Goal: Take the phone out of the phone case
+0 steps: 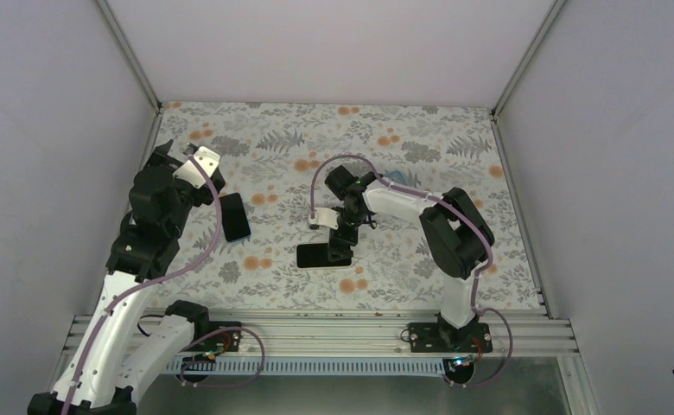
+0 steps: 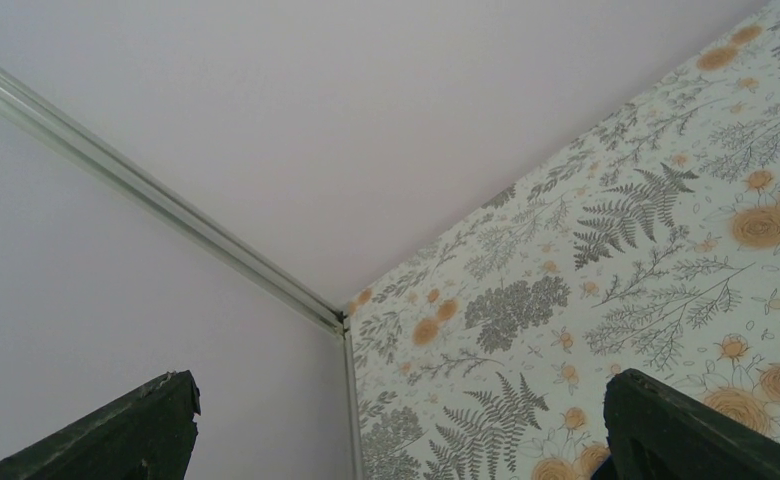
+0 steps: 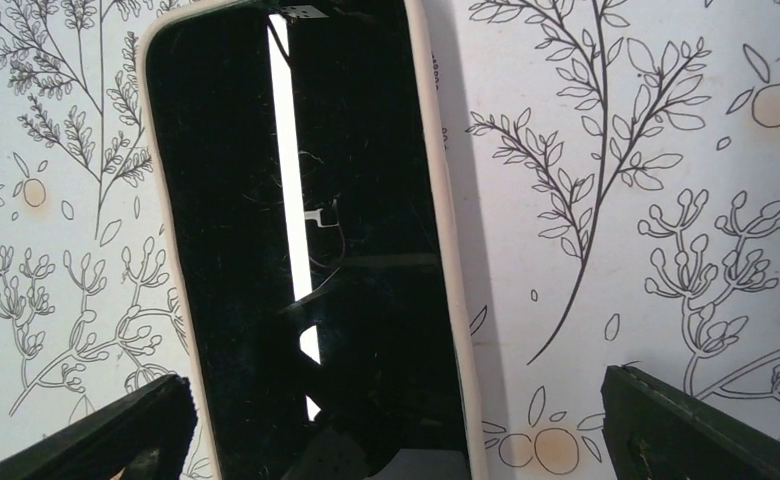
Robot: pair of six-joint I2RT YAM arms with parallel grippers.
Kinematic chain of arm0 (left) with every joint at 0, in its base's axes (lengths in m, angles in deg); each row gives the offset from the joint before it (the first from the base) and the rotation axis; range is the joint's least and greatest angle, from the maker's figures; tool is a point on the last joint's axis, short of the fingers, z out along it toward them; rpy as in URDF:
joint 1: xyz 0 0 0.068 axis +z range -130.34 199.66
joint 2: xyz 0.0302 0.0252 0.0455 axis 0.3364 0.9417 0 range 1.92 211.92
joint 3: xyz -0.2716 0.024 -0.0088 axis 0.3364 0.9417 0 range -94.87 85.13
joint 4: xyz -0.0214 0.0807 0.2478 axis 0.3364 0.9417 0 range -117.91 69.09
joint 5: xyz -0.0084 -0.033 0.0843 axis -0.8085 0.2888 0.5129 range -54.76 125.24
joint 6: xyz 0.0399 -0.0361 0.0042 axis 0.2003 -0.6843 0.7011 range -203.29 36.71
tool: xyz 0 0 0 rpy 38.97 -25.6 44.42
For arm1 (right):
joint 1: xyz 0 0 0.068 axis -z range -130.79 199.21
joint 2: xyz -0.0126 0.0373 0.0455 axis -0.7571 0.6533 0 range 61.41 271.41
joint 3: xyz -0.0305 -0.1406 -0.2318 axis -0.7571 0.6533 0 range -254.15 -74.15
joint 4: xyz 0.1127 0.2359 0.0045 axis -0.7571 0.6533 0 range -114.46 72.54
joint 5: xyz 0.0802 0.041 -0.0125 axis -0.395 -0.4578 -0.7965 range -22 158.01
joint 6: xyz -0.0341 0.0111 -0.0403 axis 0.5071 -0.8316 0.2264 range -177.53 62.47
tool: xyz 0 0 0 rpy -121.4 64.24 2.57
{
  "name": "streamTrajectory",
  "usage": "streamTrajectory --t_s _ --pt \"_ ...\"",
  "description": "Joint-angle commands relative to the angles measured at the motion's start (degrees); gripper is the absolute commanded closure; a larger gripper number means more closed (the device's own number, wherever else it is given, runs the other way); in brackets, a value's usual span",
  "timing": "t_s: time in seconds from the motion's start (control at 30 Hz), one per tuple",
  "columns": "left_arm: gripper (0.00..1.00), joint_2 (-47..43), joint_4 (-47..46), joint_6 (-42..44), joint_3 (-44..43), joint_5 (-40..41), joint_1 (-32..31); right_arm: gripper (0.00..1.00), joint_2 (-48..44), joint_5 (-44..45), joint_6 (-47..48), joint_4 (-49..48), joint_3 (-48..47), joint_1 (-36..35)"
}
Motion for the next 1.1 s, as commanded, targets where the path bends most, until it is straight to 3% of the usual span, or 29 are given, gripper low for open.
streamTrajectory --t_s 0.0,0.53,0.83,0.93,1.07 --pt "0.0 0.83 -0.78 -0.02 0.66 -0.15 0.21 0.0 -0.64 -0.43 0.11 -0.88 1.61 -0.37" --pt "0.0 3.87 -0.07 -1.99 0.52 -2.59 0.24 0.0 -5.41 6.4 0.06 -4.2 9.11 -5.6" --pt "0.0 4.74 -1.7 -0.86 3.24 -0.88 0.26 0.01 -4.95 19.43 -2.12 -12.3 15.34 -11.09" --pt "0.0 5.37 -1.65 -0.93 3.22 -1.45 0.21 0.08 -5.05 22.49 -2.25 -14.4 16.98 -12.46" --pt "0.0 6.83 -1.25 -2.04 2.95 -3.44 0.21 0.3 -5.09 23.63 -2.8 -15.11 17.25 -13.31"
